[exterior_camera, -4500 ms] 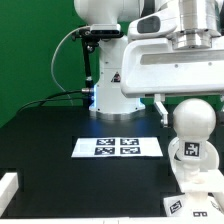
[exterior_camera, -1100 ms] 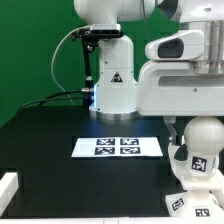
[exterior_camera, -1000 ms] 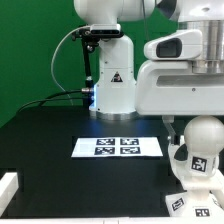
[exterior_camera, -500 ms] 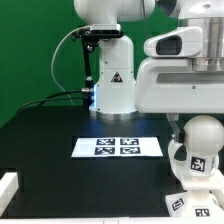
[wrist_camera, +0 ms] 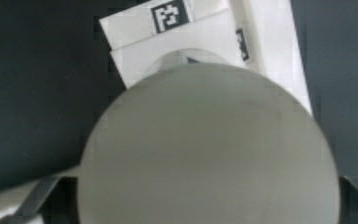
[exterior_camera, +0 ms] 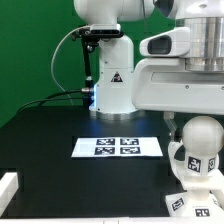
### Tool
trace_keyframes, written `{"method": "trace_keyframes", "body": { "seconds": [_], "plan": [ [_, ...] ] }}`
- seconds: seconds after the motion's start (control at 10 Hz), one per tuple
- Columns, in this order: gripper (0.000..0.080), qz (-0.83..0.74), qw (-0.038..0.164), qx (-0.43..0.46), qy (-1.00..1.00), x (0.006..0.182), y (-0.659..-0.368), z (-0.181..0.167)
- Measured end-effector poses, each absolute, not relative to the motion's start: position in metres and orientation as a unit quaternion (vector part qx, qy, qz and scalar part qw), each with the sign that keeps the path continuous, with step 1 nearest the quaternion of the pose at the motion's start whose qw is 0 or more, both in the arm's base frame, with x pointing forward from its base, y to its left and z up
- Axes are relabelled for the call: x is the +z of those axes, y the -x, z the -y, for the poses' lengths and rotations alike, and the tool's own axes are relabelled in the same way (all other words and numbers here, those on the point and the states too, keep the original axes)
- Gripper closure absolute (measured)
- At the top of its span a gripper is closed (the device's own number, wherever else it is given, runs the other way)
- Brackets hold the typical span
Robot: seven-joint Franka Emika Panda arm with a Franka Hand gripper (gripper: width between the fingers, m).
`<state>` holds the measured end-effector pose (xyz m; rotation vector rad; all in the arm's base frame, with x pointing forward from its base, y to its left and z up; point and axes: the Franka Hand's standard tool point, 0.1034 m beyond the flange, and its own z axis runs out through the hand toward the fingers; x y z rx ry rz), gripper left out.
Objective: Assemble lamp
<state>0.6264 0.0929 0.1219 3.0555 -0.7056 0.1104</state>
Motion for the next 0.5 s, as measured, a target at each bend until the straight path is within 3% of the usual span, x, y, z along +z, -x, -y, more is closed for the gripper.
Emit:
{"method": "trace_keyframes", "body": {
  "seconds": [0.3,0.5],
  "plan": [
    [0.0229,0.401,-0.005,0.035,-0.915,0.1218,-0.6265,-0.0881],
    [0.0229,0.515,-0.031,0.022,-0.856,0.1235,-0.6276,-0.0887]
  ]
}}
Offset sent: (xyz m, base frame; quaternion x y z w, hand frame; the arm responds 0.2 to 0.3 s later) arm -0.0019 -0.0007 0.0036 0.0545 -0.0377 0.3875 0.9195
